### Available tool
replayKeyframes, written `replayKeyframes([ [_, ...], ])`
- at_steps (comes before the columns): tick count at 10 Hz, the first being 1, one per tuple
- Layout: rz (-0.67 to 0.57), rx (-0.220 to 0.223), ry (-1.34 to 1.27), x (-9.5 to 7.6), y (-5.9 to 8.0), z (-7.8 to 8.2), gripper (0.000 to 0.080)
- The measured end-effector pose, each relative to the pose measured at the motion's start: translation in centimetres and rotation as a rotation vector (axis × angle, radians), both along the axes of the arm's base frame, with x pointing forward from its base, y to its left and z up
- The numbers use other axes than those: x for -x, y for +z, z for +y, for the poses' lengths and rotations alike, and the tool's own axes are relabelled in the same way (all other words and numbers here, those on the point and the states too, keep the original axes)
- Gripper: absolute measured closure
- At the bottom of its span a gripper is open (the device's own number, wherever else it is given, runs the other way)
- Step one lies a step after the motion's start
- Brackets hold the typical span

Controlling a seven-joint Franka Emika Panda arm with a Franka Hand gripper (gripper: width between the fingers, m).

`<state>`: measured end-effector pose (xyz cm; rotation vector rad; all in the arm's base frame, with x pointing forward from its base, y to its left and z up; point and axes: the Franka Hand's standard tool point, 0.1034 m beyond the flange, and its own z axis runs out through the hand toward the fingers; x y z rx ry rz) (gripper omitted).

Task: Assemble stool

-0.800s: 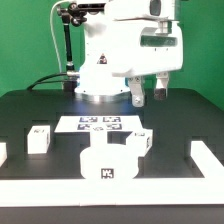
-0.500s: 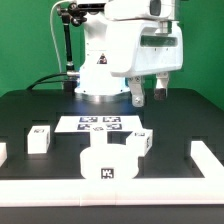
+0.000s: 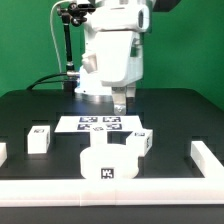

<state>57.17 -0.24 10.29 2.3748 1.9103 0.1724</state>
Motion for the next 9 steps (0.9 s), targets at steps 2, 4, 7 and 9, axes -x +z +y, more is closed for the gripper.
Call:
replayKeyframes([
  [2, 0.005, -0.001, -0.009, 0.2, -0.2, -0.2, 0.015],
  [4, 0.008, 0.001, 0.001, 0.3, -0.3, -0.3, 0.015],
  [7, 0.014, 0.011, 0.12, 1.6, -3.1, -0.9, 0.015],
  [9, 0.015, 0.004, 0.113, 2.4, -5.0, -1.1, 0.015],
])
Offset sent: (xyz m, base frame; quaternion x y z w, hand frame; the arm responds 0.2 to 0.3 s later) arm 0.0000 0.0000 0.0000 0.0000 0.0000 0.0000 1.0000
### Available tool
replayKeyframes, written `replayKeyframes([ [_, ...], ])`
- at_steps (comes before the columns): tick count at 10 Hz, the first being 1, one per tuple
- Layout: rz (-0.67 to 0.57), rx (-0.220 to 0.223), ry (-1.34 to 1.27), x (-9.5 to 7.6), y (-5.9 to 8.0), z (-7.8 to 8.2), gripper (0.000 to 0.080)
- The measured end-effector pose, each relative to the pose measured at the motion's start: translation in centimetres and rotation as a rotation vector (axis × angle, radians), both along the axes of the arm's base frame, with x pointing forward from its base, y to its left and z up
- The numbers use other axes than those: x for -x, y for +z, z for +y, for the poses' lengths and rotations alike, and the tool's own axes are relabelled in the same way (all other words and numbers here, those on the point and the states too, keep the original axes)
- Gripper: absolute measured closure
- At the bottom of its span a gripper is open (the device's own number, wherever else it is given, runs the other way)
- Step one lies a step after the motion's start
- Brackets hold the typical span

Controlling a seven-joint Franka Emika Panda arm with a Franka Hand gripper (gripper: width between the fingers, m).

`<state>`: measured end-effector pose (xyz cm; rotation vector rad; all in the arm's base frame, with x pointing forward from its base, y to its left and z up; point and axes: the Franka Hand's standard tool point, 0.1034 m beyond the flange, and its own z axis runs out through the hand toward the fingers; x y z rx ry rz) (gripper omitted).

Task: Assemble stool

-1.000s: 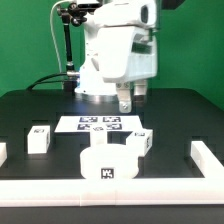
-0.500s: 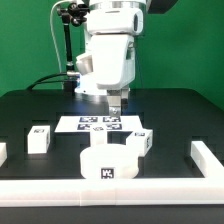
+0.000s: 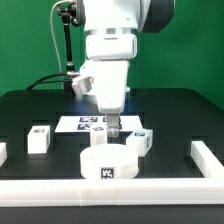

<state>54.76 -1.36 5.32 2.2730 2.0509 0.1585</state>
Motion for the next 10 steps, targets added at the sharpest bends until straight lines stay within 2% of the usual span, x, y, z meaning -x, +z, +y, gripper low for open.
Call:
replayKeyframes([
  [4, 0.003, 0.0, -0.005, 0.0, 0.0, 0.0, 0.015],
  [7, 0.032, -0.007, -0.001, 0.8, -2.1, 0.4, 0.015],
  [10, 0.057, -0.011, -0.004, 1.5, -3.4, 0.3, 0.015],
])
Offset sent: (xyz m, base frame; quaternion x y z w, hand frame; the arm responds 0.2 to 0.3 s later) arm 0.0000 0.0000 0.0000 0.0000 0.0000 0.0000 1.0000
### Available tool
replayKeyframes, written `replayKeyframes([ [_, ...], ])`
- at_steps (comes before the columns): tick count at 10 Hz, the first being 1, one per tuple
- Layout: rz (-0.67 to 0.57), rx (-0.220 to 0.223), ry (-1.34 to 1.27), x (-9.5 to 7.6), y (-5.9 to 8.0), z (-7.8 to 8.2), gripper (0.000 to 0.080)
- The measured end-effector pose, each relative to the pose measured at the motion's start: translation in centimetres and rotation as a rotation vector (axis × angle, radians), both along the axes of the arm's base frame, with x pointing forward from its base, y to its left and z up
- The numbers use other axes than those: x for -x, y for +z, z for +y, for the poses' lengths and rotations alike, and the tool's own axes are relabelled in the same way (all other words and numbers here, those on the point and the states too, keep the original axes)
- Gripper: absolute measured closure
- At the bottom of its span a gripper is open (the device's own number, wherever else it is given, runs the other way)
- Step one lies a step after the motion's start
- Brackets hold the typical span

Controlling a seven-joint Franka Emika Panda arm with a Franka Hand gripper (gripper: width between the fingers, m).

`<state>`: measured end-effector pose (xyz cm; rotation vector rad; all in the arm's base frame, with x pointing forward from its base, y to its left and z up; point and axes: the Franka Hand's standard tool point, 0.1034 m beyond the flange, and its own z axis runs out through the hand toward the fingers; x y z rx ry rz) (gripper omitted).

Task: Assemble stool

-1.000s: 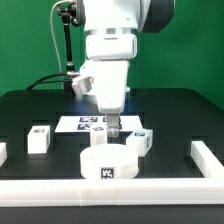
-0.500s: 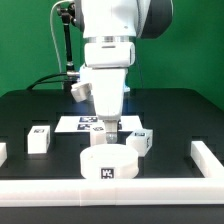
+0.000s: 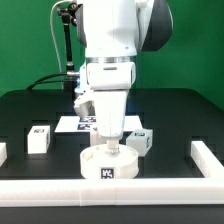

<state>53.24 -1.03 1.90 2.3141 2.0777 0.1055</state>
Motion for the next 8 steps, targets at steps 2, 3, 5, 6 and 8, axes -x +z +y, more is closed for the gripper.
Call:
replayKeyframes([
  [2, 0.012, -0.002, -0.002, 0.39, -0.66, 0.02, 0.015],
  [3, 0.017, -0.002, -0.002, 0.52, -0.94, 0.03, 0.015],
  [5, 0.019, -0.003, -0.004, 0.6, -1.11, 0.0, 0.015],
  [6, 0.019, -0.002, -0.005, 0.62, -1.12, -0.05, 0.026],
  [8, 0.019, -0.002, -0.005, 0.61, -1.11, -0.04, 0.0577],
])
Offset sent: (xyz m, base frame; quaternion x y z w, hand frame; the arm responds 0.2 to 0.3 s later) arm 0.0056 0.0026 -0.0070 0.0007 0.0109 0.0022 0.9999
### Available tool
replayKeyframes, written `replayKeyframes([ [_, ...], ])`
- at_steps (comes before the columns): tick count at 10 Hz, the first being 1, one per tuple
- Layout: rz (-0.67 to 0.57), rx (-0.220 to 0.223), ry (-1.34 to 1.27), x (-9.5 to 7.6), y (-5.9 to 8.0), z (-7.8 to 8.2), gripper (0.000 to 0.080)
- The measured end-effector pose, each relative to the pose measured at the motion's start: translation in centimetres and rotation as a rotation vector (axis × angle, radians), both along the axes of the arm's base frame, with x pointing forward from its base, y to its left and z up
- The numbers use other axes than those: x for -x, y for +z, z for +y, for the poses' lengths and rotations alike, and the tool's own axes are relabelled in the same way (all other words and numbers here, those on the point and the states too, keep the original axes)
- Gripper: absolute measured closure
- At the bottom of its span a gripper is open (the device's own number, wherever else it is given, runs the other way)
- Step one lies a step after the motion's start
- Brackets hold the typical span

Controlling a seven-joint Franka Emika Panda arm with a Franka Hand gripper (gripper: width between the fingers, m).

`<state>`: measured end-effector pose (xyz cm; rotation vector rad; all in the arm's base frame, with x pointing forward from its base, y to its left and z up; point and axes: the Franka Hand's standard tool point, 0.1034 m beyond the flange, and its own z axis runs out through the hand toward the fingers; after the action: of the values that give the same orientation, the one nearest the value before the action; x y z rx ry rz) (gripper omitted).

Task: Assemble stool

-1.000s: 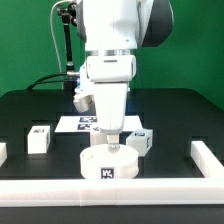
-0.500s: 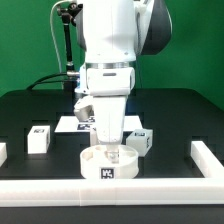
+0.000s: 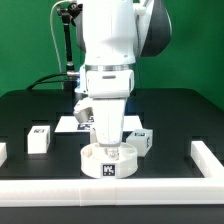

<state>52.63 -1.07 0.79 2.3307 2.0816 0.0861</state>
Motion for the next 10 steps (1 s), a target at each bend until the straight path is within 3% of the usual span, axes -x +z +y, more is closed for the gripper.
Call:
replayKeyframes([
  [1, 0.0, 0.0, 0.0, 0.01, -0.01, -0.01, 0.0577],
  [2, 0.001, 0.0, 0.0, 0.02, -0.01, -0.02, 0.0707],
  [3, 0.001, 0.0, 0.0, 0.01, 0.0, -0.03, 0.076],
  [10, 0.002, 0.0, 0.0, 0.0, 0.0, 0.02, 0.076],
])
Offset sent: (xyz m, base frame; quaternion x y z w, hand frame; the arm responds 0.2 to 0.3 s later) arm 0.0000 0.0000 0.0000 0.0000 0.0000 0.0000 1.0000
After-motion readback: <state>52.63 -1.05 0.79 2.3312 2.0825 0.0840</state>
